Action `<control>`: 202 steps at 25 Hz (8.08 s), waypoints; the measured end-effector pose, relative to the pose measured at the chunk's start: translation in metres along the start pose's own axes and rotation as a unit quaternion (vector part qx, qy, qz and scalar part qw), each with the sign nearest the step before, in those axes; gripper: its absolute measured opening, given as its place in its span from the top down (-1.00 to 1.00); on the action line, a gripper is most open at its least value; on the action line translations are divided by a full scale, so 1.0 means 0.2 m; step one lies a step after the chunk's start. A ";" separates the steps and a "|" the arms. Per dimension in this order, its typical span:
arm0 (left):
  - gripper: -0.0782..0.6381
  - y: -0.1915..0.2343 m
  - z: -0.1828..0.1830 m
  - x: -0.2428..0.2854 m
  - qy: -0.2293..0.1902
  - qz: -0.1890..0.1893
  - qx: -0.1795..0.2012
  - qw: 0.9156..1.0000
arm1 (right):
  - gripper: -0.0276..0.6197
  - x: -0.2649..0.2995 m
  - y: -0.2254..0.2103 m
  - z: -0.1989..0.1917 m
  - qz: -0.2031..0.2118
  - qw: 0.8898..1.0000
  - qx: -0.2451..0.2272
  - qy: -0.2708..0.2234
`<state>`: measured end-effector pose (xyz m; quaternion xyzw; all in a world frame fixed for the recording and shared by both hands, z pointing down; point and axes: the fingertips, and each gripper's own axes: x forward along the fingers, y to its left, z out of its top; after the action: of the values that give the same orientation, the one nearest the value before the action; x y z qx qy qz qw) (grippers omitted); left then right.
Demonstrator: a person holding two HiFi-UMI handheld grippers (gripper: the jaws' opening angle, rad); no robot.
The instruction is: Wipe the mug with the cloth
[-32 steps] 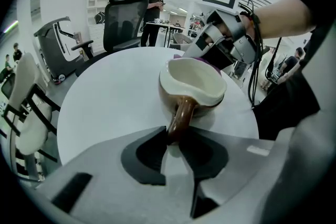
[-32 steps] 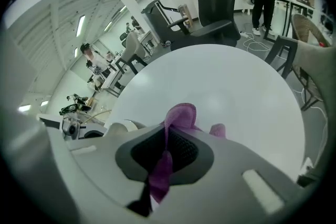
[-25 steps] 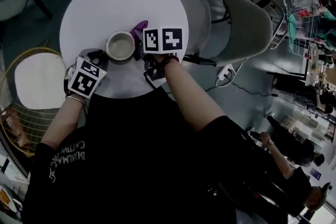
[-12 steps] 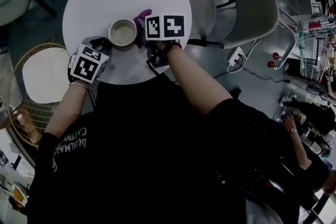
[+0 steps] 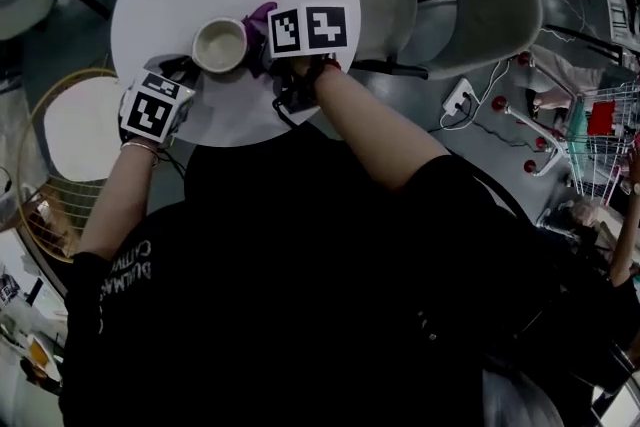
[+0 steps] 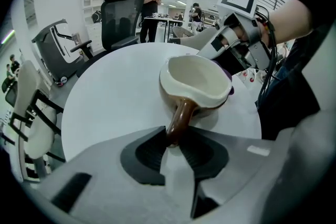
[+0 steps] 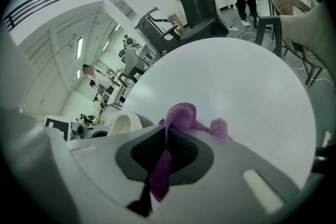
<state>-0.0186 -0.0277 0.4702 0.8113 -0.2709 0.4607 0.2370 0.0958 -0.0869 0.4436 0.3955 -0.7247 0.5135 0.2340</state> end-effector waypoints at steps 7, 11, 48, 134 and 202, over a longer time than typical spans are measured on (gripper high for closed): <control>0.56 -0.01 0.00 0.02 0.017 0.004 0.005 1.000 | 0.84 -0.02 0.00 -0.01 0.024 1.000 -0.006 -0.003; 0.56 0.00 0.00 0.03 0.024 0.013 -0.002 1.000 | 0.84 -0.03 -0.01 -0.01 0.030 0.999 -0.002 -0.020; 0.56 0.00 -0.01 0.03 0.040 0.054 -0.023 0.997 | 0.84 -0.12 0.08 -0.24 0.072 0.992 0.037 -0.098; 0.59 -0.07 -0.02 0.07 0.062 0.055 0.020 0.996 | 0.84 0.00 0.36 -0.41 0.356 0.918 0.161 0.070; 0.57 -0.08 -0.01 0.06 0.087 -0.006 0.124 0.988 | 0.84 0.15 0.00 0.15 0.165 0.968 0.186 0.016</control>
<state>-0.0041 -0.0171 0.4803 0.7930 -0.1849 0.5580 0.1601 0.0806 -0.1243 0.4556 0.2989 -0.6677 0.6771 0.0796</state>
